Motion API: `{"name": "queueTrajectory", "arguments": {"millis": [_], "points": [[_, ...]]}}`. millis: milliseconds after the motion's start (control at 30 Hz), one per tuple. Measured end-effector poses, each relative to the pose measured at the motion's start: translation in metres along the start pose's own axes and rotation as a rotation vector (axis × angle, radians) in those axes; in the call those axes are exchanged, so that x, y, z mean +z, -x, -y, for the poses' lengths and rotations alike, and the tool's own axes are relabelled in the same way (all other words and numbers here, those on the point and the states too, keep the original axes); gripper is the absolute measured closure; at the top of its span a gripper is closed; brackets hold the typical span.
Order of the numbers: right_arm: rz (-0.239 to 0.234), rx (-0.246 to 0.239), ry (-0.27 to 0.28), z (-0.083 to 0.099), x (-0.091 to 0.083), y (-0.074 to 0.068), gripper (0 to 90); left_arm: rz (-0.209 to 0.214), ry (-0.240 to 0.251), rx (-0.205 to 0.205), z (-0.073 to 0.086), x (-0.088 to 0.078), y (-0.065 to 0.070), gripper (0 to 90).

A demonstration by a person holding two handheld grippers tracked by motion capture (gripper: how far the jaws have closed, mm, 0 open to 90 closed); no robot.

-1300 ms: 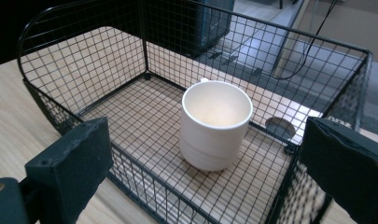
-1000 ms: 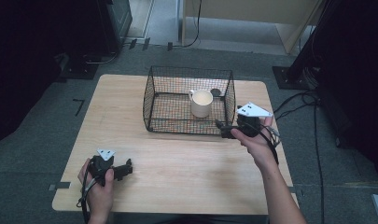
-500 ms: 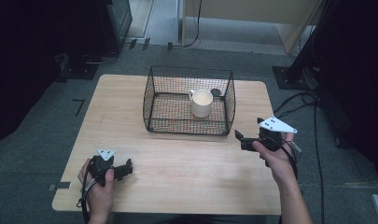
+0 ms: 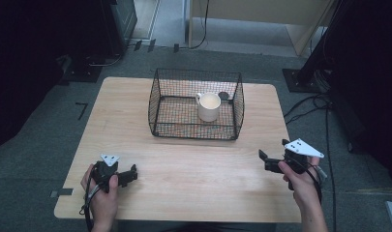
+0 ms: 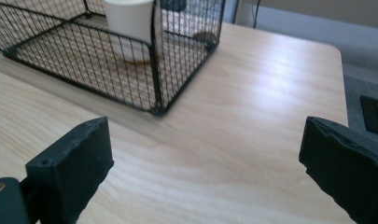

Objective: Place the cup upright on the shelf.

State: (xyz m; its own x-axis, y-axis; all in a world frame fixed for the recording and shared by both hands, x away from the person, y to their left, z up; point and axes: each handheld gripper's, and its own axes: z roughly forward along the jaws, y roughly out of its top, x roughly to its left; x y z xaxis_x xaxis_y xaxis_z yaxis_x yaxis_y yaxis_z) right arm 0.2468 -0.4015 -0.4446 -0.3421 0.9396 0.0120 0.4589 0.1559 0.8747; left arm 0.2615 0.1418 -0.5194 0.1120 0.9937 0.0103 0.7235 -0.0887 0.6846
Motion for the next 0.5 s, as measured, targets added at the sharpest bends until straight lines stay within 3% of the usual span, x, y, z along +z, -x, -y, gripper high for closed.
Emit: {"name": "queueTrajectory", "arguments": {"millis": [500], "points": [[0.054, 0.009, -0.129, 0.057, -0.004, 0.014, 4.6, 0.0, 0.0, 0.0, 0.0, 0.0, 0.0, 0.0]]}}
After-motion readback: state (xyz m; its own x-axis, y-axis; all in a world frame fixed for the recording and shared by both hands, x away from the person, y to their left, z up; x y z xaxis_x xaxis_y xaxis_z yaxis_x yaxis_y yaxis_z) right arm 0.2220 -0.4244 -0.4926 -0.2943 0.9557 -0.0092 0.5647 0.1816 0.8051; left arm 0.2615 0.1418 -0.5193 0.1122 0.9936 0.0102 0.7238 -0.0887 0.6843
